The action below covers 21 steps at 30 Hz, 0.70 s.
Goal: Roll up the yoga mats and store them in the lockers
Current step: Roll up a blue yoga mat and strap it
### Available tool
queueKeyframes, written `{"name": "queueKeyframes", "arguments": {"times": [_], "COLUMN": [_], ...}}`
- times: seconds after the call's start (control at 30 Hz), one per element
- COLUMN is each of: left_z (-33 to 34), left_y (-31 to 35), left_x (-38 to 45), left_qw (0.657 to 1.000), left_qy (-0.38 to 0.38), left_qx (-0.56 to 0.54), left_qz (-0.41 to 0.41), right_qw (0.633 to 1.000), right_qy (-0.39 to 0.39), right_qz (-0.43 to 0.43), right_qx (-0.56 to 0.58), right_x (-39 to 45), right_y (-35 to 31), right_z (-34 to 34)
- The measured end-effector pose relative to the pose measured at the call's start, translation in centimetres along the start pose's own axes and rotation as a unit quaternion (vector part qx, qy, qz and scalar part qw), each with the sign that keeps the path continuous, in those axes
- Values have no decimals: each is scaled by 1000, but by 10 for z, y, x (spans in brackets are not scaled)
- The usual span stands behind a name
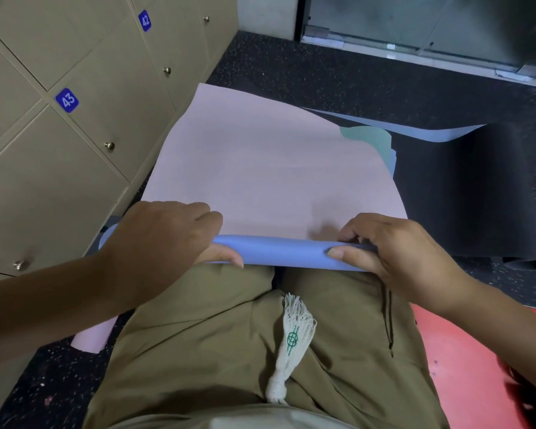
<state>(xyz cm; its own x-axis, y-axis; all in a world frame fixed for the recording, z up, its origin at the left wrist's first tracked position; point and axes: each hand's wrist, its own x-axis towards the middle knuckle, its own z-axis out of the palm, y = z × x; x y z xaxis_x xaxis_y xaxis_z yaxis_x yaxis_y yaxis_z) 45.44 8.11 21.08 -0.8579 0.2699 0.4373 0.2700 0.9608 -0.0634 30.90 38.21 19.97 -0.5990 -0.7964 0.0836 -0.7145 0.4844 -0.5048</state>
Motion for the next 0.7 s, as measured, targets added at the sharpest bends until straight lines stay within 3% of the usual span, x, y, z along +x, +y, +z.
{"name": "queueKeyframes", "arguments": {"times": [0.17, 0.27, 0.33, 0.57, 0.7], "left_z": [12, 16, 16, 25, 29], "left_y": [-15, -19, -19, -27, -27], "left_x": [8, 12, 10, 11, 9], "left_qw": [980, 938, 922, 908, 936], "left_qy": [-111, -172, -173, -143, -126], "left_qx": [-128, -213, -246, -320, -265], "left_qz": [-103, -213, -244, -230, -197], "right_qw": [997, 992, 991, 987, 990], "right_qy": [-29, -52, -68, -80, -82], "right_qz": [60, 105, 115, 131, 112], "right_qx": [47, 39, 19, -52, -14], "right_x": [17, 30, 37, 45, 49], "right_y": [-5, -7, -7, -4, 4], "right_z": [-9, -16, -17, -14, -11]}}
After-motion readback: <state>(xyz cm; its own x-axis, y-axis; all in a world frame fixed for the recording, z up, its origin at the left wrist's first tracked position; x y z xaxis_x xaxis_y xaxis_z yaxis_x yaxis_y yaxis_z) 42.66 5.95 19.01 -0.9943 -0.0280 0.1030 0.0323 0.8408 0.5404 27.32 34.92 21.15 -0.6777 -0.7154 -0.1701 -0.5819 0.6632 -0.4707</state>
